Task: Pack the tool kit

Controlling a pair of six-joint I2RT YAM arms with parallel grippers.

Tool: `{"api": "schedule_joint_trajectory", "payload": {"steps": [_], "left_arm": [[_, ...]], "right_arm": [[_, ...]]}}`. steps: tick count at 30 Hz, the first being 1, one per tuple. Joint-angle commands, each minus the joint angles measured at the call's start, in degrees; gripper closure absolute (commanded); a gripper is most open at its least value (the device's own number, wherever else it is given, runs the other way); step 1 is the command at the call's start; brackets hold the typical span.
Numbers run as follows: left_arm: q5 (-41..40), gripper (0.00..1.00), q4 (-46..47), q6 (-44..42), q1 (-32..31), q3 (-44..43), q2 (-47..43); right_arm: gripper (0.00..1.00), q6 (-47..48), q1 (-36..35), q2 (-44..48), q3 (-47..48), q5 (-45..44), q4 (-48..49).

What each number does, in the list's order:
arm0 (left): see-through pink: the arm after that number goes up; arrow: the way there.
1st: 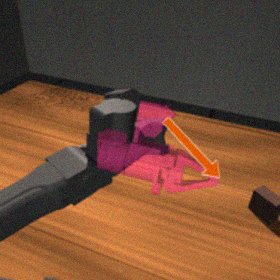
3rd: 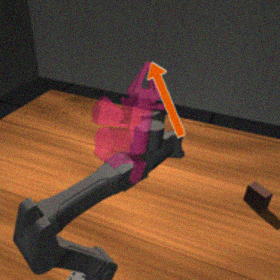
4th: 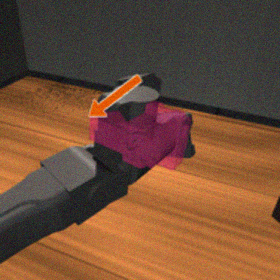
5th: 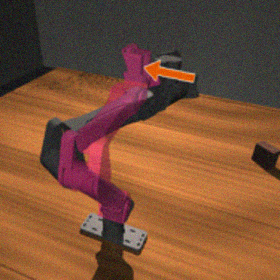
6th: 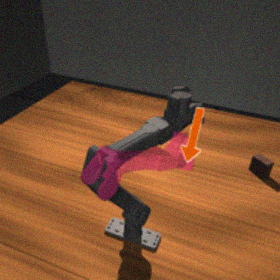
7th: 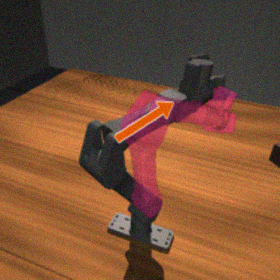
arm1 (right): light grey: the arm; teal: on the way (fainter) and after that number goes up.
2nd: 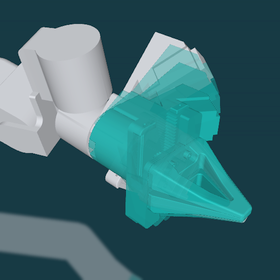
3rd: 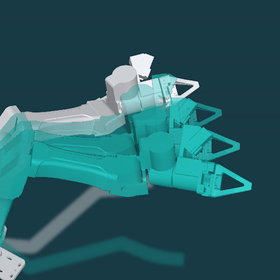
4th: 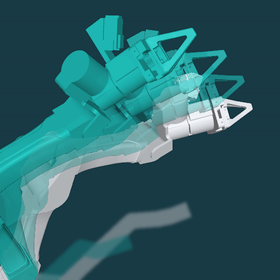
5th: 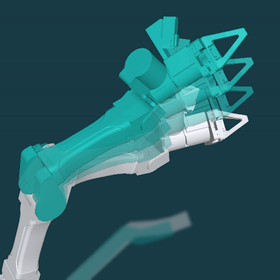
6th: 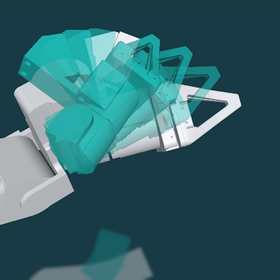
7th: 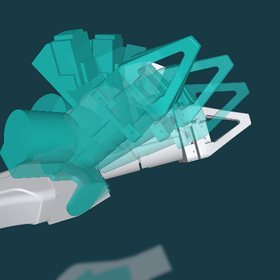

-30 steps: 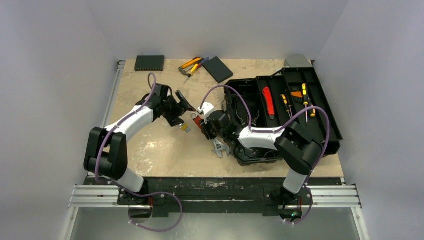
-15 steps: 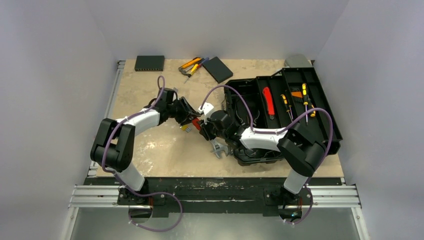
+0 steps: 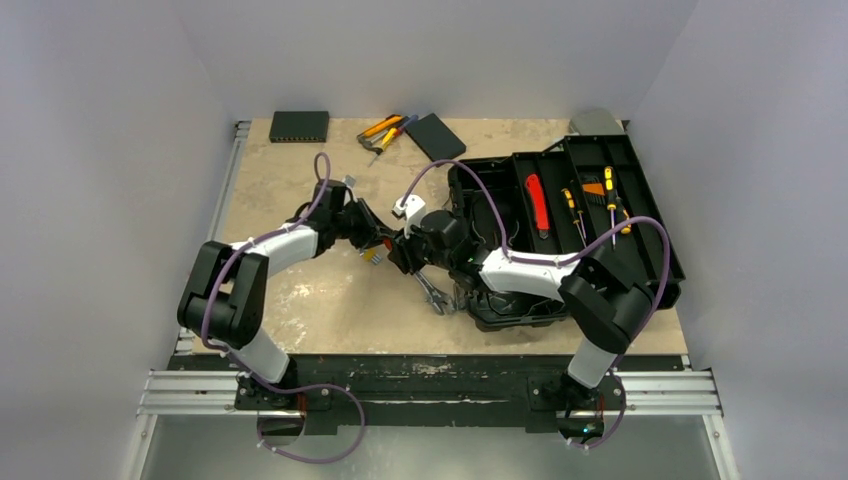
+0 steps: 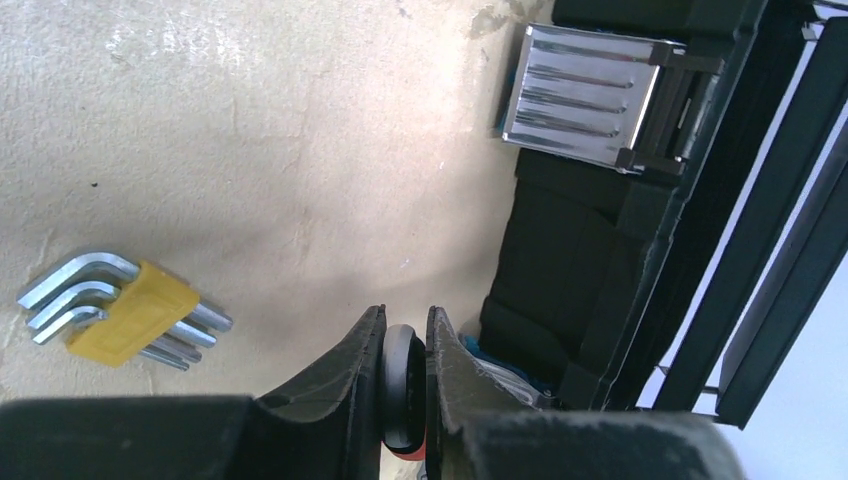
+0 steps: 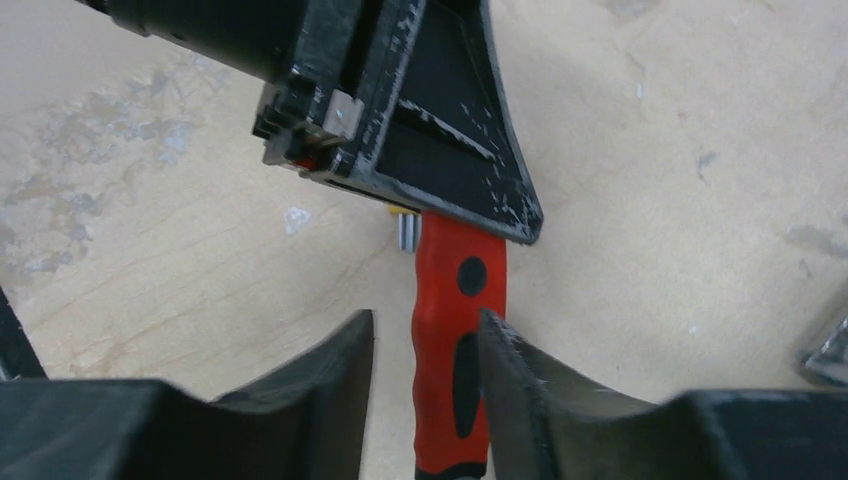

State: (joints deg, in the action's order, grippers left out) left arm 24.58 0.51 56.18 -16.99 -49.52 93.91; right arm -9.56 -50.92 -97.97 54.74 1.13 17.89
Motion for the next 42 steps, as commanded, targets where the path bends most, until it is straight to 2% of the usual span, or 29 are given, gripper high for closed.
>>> {"api": "schedule_joint_trajectory", "payload": {"steps": [1,5,8,13,20,24,25,26,27,29,31,32,33,35,36,39,40,42], "left_arm": [[0.1,1.00,-2.0,-4.7,-0.5,-0.9,-4.5],[-1.3,1.00,-8.5,-6.0,-0.5,-3.6,-5.2],[-1.2,1.00,-12.7,-6.7,-0.5,-5.9,-5.1],[-1.2,1.00,-14.5,-6.8,-0.5,-6.9,-5.7],[-0.8,1.00,-15.7,-6.6,-0.4,-7.6,-5.8],[-0.9,1.00,-16.1,-6.7,-0.4,-7.7,-6.3],[-0.9,1.00,-16.2,-6.7,-0.4,-7.7,-6.5],[-0.8,1.00,-16.1,-6.8,-0.5,-7.6,-6.7],[-0.8,1.00,-15.9,-7.0,-0.4,-7.4,-7.1],[-1.8,0.99,-15.0,-6.7,-0.4,-5.9,-9.0],[-2.6,0.82,-12.9,-6.4,-0.2,-4.0,-12.1],[-2.9,0.68,-12.1,-6.3,0.1,-3.1,-13.9],[-3.4,0.59,-12.1,-6.3,0.4,-2.6,-15.9],[-4.5,0.46,-13.0,-6.5,1.2,-2.3,-19.3],[-4.8,0.43,-13.3,-6.4,1.7,-2.1,-21.0],[-6.9,0.07,-12.0,-5.1,2.0,1.1,-27.8],[-7.9,0.01,-11.6,-4.7,2.0,2.1,-30.3],[-10.3,0.00,-13.0,-4.3,2.1,2.7,-34.5]], "right_arm": [[0.53,0.8,-0.2,1.3,3.7,3.0,-2.4],[0.47,3.4,-1.4,0.3,6.7,-0.7,-9.1],[0.45,6.3,-4.7,-1.3,9.7,-10.6,-13.7],[0.45,9.2,-10.4,-6.6,15.3,-30.2,-20.1],[0.48,8.6,-14.6,-11.4,16.9,-46.3,-21.7],[0.61,6.7,-15.3,-12.1,16.1,-51.9,-22.1],[0.72,6.5,-15.4,-11.8,15.6,-51.6,-21.7],[0.95,6.3,-15.4,-11.4,15.3,-50.5,-21.4],[1.00,6.0,-15.5,-11.1,15.2,-50.0,-21.4],[1.00,5.4,-15.4,-10.7,15.3,-47.9,-21.6],[1.00,4.5,-15.4,-9.9,15.3,-46.5,-21.6],[1.00,3.9,-15.4,-9.5,15.0,-44.5,-21.3],[1.00,3.3,-15.4,-8.8,14.7,-43.3,-20.7],[1.00,2.4,-15.4,-7.3,13.9,-41.6,-19.5],[1.00,2.0,-15.3,-6.4,13.6,-40.5,-19.1],[1.00,0.5,-14.7,-3.0,12.4,-35.3,-17.5],[1.00,0.0,-14.4,-1.6,12.0,-33.8,-16.4],[1.00,-1.0,-13.3,1.5,11.8,-30.4,-16.0]]}}
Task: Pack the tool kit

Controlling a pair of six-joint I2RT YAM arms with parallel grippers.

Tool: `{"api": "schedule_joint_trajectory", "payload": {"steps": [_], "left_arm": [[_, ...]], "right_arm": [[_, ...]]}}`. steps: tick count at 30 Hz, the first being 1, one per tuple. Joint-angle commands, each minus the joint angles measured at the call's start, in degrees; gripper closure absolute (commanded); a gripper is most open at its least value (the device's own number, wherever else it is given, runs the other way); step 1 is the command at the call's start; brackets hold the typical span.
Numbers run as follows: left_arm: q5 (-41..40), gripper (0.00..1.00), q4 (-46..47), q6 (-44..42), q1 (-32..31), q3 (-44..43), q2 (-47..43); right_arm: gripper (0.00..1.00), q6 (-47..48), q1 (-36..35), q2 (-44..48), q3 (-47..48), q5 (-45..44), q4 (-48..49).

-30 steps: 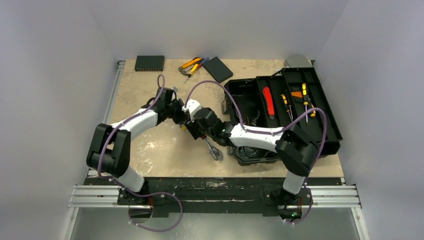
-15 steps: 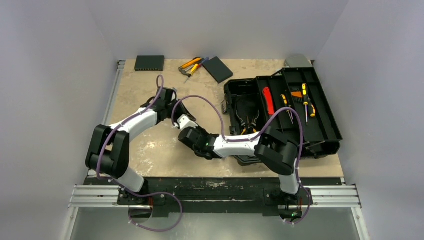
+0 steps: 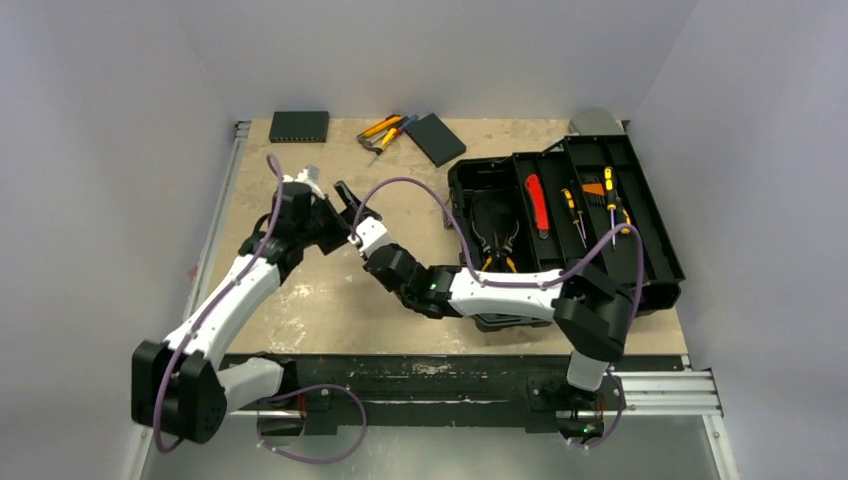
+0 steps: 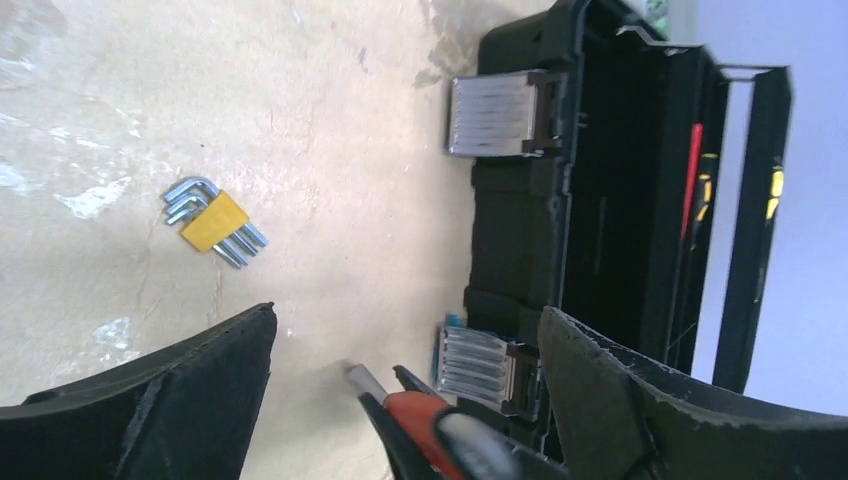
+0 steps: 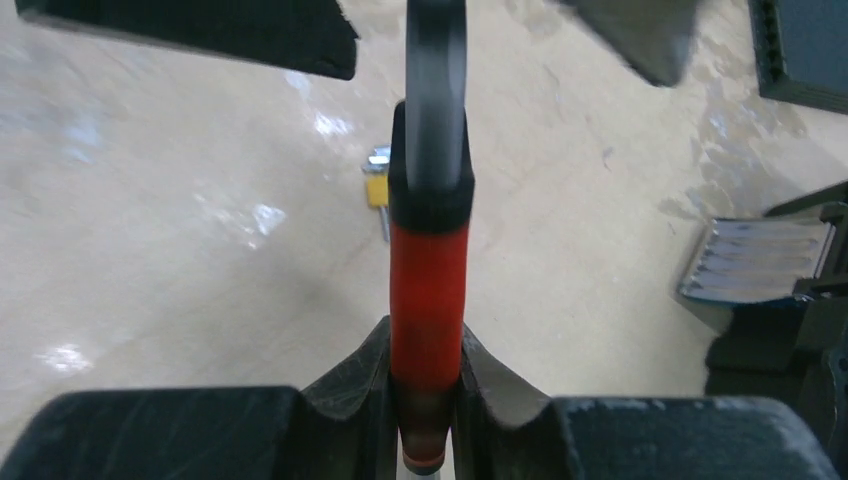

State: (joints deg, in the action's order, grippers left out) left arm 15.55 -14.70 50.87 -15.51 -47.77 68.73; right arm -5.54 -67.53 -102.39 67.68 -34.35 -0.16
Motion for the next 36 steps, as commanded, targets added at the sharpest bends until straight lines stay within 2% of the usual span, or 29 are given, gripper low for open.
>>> {"api": "schedule_joint_trajectory", "payload": {"steps": [1,7,11,22,29,36], "left_arm": [[-2.9,0.00,0.8,0.6,0.7,0.7,-11.0],[-8.6,0.00,-7.3,-0.9,1.9,-1.8,-18.7],[-10.7,0.00,-9.0,-0.9,2.1,-1.3,-22.0],[-9.1,0.00,-8.2,-1.9,2.1,0.4,-22.8],[-4.6,0.01,-6.6,-2.4,1.9,1.1,-20.9],[0.2,0.04,-3.1,-2.4,-0.2,2.9,-17.8]], "right_arm": [[1.00,-5.7,4.0,7.2,-1.1,6.4,1.9],[1.00,-8.8,9.0,15.1,-2.8,14.1,1.5],[1.00,-9.9,12.3,20.6,-4.2,17.1,1.8],[1.00,-7.2,24.2,33.2,7.1,14.1,-18.1],[1.00,-5.5,31.1,29.9,14.3,12.7,-34.7],[1.00,-4.8,33.8,23.1,14.5,13.9,-43.4]]}}
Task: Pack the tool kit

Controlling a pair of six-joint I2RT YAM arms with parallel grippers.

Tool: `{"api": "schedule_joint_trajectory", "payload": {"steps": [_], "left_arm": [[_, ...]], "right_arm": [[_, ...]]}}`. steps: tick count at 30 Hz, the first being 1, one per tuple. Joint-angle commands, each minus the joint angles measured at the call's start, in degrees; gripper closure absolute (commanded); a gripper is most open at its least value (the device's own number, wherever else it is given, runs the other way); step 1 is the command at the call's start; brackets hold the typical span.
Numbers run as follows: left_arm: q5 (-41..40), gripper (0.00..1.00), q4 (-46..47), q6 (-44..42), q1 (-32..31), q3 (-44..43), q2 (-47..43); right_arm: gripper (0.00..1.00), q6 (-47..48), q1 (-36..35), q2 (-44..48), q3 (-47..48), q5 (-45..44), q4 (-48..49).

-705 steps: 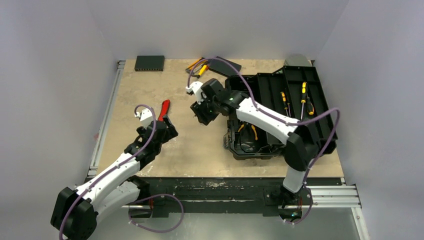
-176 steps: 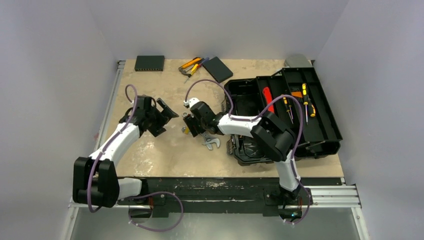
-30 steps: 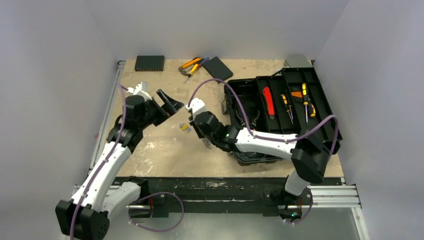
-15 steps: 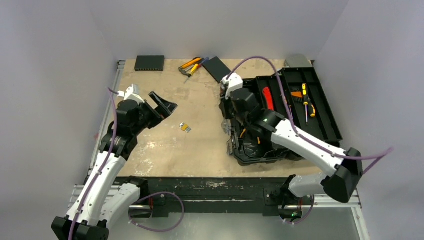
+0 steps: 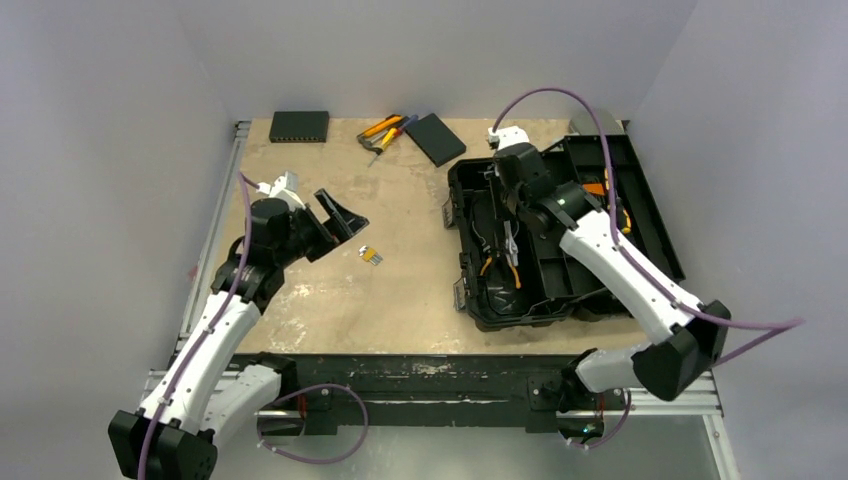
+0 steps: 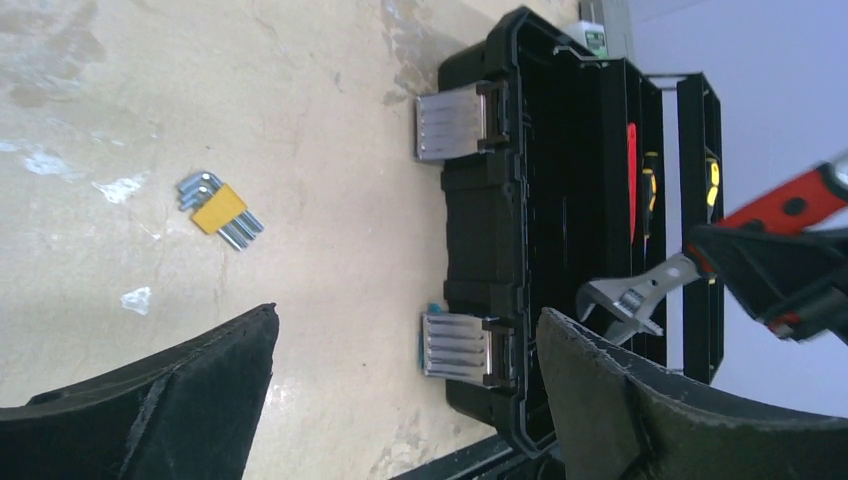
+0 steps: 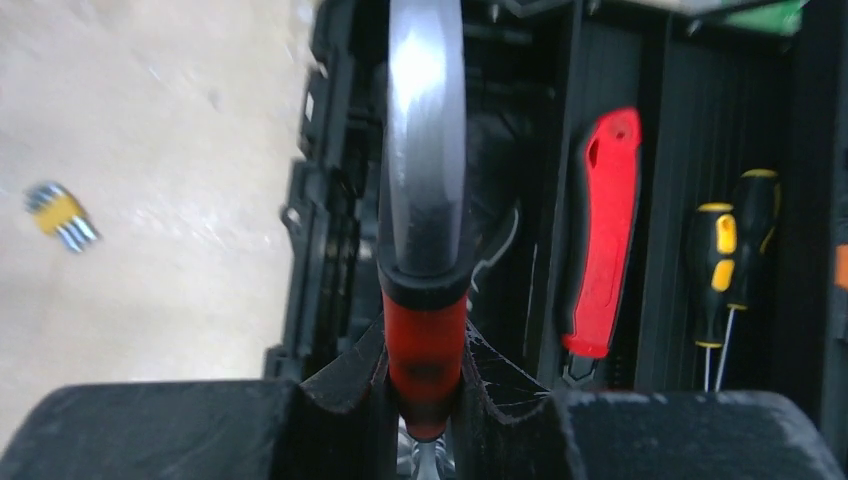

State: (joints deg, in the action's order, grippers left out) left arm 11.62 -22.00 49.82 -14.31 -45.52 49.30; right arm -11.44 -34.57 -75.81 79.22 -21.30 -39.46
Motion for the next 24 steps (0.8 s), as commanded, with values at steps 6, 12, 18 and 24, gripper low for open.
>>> {"api": "schedule_joint_trajectory", "payload": {"steps": [6,12,18,24], "left_arm": [[4.7,0.05,5.3,-1.3,-2.8,1.6,3.2],[5.0,0.06,5.3,-1.8,-3.2,2.2,3.7],[5.1,0.06,6.0,-2.0,-3.4,2.6,4.5],[5.2,0.06,6.6,-2.2,-3.4,2.2,5.6]], "right_arm": [[1.00,2.6,1.0,-13.5,4.9,6.1,-8.5],[1.00,2.7,1.4,-21.0,4.4,3.4,-6.2],[0.74,1.7,1.6,-24.5,5.2,3.1,-2.2],[0.65,0.8,1.7,-20.7,3.2,5.2,1.9]]}}
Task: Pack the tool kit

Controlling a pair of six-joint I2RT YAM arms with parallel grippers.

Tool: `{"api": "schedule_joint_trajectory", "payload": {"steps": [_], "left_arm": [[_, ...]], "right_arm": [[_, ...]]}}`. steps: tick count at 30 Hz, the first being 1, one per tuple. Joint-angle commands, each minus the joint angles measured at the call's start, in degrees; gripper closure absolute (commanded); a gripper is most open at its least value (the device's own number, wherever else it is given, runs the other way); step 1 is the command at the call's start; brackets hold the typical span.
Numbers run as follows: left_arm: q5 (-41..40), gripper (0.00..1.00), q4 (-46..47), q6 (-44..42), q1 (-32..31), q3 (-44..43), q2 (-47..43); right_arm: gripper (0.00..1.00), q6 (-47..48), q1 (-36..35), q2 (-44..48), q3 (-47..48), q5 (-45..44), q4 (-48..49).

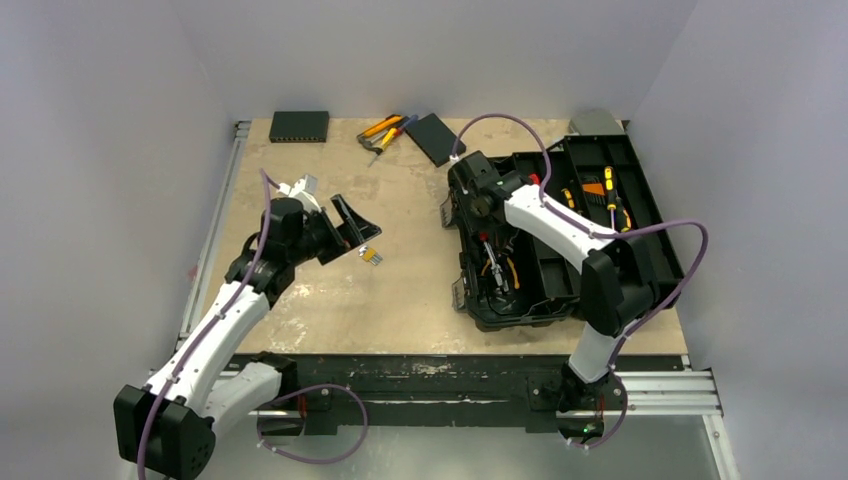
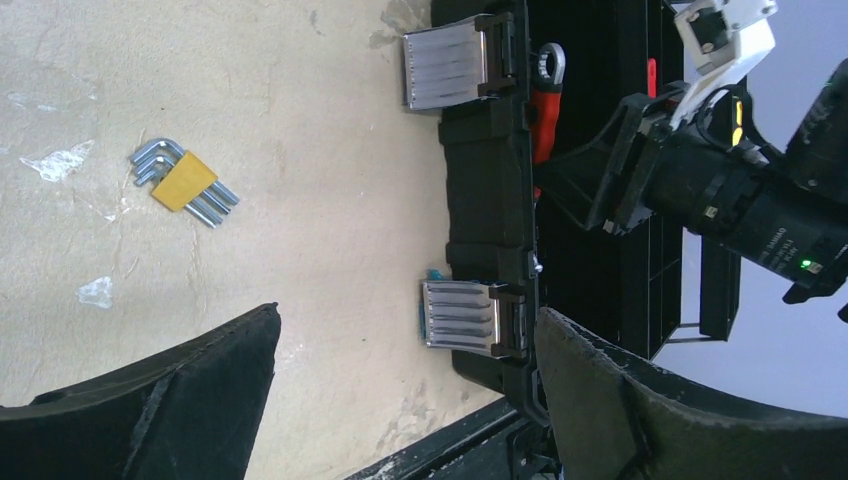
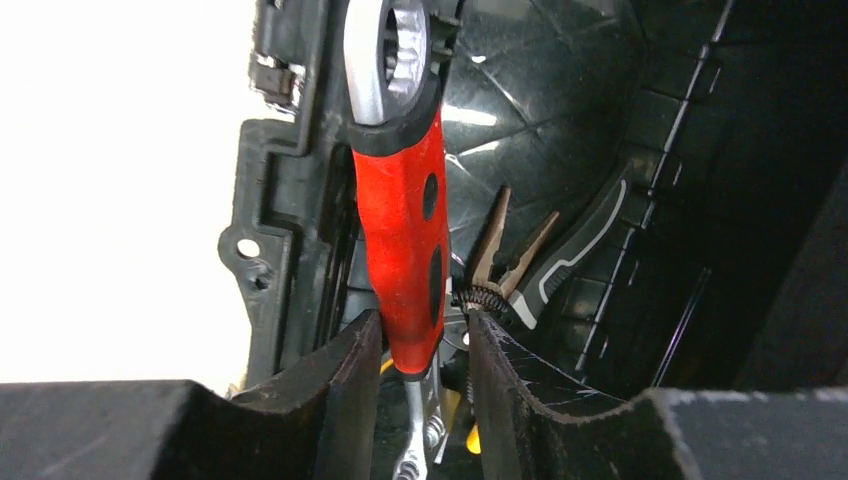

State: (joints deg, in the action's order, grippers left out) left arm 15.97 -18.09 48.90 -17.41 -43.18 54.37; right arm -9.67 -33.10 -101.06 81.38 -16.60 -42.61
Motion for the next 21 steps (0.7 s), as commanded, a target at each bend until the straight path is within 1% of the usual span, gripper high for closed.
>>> {"api": "schedule_joint_trajectory", "payload": {"steps": [1,8,12,14,17,21], "left_arm": [[0.8,0.06,2.8,-1.3,-0.4,-0.2,0.7],[1.1,0.06,3.9,-1.1,-1.1,-0.2,2.2],[1.4,0.06,4.5,-1.1,-1.6,0.2,2.6],[1.8,0.06,5.5,-1.1,-1.8,0.7,2.7],[3.3,0.06,8.0,-1.2,-2.2,1.5,3.4],[7.7,0.05,16.9,-2.6,-3.4,4.3,4.2]], "right_arm": [[0.64,-1.0,0.2,5.2,0.8,0.7,5.4],[0.62,-2.4,0.2,9.7,-1.8,4.4,8.9],[0.55,-3.6,0.2,12.7,-4.1,9.1,13.2],[0.53,-4.4,0.2,14.1,-5.3,11.5,15.3],[0.52,-6.2,0.2,16.0,-7.8,13.8,19.1],[0.51,-8.5,0.2,15.5,-9.3,14.8,21.4]]}}
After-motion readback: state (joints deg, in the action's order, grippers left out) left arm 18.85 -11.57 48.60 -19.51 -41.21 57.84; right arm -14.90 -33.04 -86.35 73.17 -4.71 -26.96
